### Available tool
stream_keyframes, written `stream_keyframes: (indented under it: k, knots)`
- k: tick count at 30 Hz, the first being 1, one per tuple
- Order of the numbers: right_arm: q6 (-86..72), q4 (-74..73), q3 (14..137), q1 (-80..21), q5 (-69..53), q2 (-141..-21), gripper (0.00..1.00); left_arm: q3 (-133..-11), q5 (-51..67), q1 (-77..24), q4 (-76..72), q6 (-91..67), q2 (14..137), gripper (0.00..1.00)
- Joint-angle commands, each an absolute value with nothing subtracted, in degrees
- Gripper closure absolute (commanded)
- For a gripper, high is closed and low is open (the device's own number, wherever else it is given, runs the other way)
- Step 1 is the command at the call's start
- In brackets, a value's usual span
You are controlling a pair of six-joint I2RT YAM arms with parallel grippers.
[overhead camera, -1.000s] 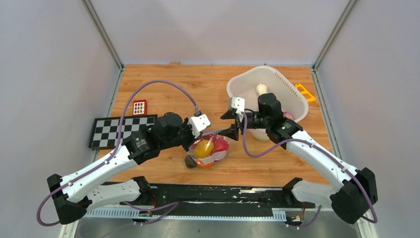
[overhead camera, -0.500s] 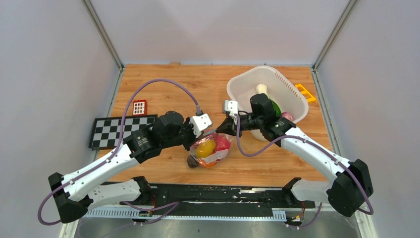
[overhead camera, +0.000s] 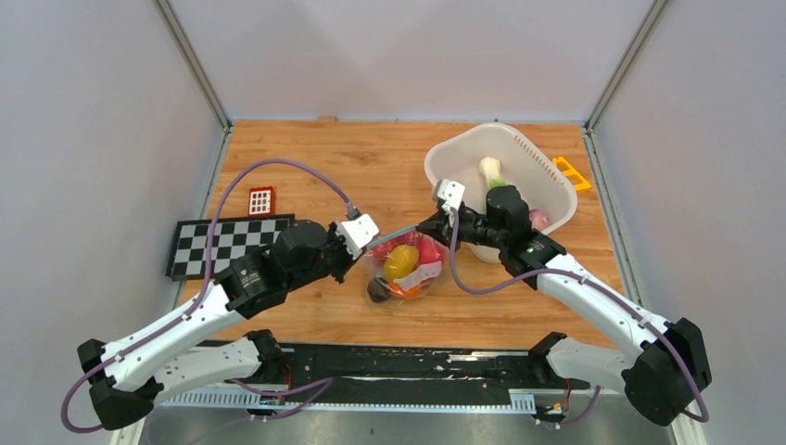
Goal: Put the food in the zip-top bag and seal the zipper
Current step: Zip the zipper food storage bag at the center of the board, then place the zipper food storage bag at the center of the board.
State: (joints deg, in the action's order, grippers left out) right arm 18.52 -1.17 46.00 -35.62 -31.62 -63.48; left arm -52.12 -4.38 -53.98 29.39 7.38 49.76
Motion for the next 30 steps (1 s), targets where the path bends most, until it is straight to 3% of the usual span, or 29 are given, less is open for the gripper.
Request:
stream_keyframes:
  k: [1,7,11,15,17,21,25,30]
  knots:
    - [15.5,5.0,45.5,-33.4,-25.5,-61.9,1.00,-50.0,-12.5,-53.9,31.8,5.4,45.0,1.00]
    - [14.2,6.6,46.0,-33.4,-27.6,-62.3,1.00,-49.4,-19.9,-53.9,31.2,4.3,43.9,0.97]
    - [13.6,7.4,47.0,-33.4,-29.7,-63.2,1.00,-49.3,-22.1,-53.9,29.9,3.8,43.9,0.79]
    - [13.3,7.0,51.5,-33.4,-31.8,-66.9,1.00,-49.3,-23.2,-53.9,26.8,2.0,44.0,0.49]
    - [12.9,6.9,54.2,-33.5,-31.1,-69.2,1.00,-49.5,-26.1,-53.9,26.2,0.9,43.7,0.40]
    - [13.2,5.4,61.2,-33.5,-29.7,-74.0,1.00,-49.4,-31.5,-53.9,24.4,-1.9,41.4,0.01]
    - [13.4,4.0,67.1,-33.4,-28.6,-77.7,1.00,-48.5,-35.2,-53.9,21.8,-4.2,36.4,0.00]
    - [15.8,2.7,64.3,-33.8,-35.6,-77.7,1.00,-46.1,-40.3,-53.9,20.2,-7.1,30.2,0.00]
